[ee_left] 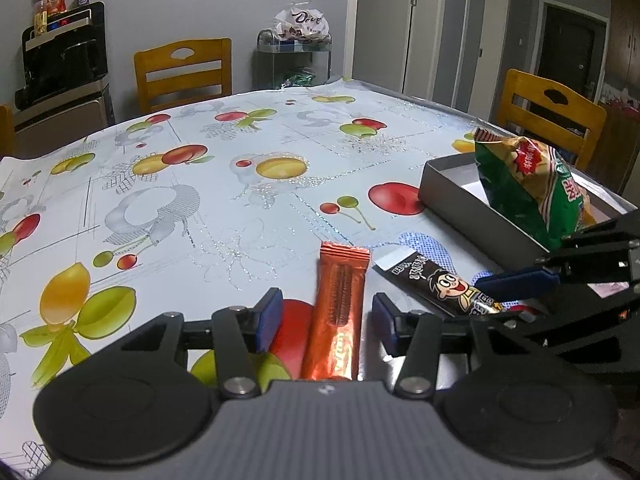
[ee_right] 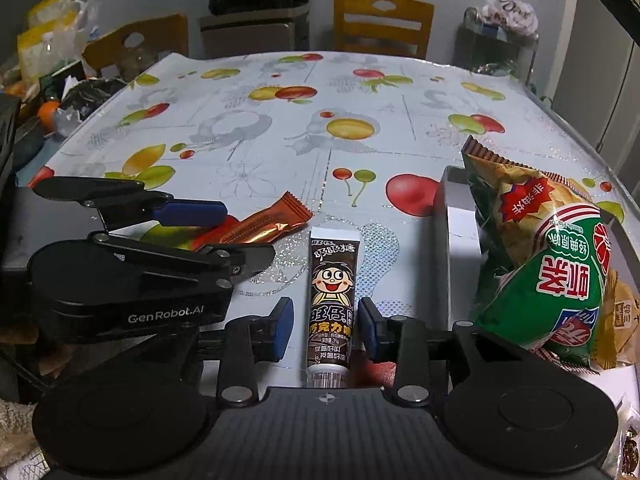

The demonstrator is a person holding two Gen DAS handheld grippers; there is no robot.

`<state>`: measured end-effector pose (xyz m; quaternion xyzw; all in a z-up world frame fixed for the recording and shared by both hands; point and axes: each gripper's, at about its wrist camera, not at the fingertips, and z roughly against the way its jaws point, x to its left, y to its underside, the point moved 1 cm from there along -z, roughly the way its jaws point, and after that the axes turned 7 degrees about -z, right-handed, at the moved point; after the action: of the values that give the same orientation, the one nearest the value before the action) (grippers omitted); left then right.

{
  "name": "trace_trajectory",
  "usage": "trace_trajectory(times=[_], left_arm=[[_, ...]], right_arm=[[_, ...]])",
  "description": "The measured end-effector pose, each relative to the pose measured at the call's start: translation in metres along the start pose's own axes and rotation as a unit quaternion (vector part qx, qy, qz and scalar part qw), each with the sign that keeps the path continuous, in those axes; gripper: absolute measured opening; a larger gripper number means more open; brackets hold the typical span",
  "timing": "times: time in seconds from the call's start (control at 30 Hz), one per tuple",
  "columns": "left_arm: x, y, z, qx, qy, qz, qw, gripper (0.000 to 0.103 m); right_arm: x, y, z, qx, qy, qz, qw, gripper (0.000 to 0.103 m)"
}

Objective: Organize snacks
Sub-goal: 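Grasp the orange candy bar with the left gripper while the right gripper grasps the cartoon tube, then carry the orange candy bar and cartoon tube over the gray tray with both grippers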

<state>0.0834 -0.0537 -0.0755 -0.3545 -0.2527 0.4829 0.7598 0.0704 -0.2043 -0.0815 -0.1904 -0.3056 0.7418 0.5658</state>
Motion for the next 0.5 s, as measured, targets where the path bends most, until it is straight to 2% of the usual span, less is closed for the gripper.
trace_trajectory(times=[0.1, 0.17, 0.27, 0.5], left_arm=[[-0.001, 0.0, 0.0, 0.0, 0.0, -0.001, 1.0, 0.047], [-0.001, 0.0, 0.0, -0.002, 0.006, -0.005, 1.0, 0.038], [-0.003, 0.001, 0.001, -0.006, 0.012, -0.013, 0.9998, 0.03], [-0.008, 0.011, 0.015, -0.004, -0.003, -0.01, 0.9999, 0.022]], right_arm=[[0.003, 0.003, 0.001, -0.009, 0.004, 0.007, 1.0, 0.033], [0.005, 0.005, 0.002, -0.013, 0.002, 0.011, 1.0, 0.026], [0.007, 0.007, 0.004, -0.018, 0.006, 0.017, 1.0, 0.026], [0.01, 0.03, 0.025, -0.012, -0.015, 0.036, 0.999, 0.025]])
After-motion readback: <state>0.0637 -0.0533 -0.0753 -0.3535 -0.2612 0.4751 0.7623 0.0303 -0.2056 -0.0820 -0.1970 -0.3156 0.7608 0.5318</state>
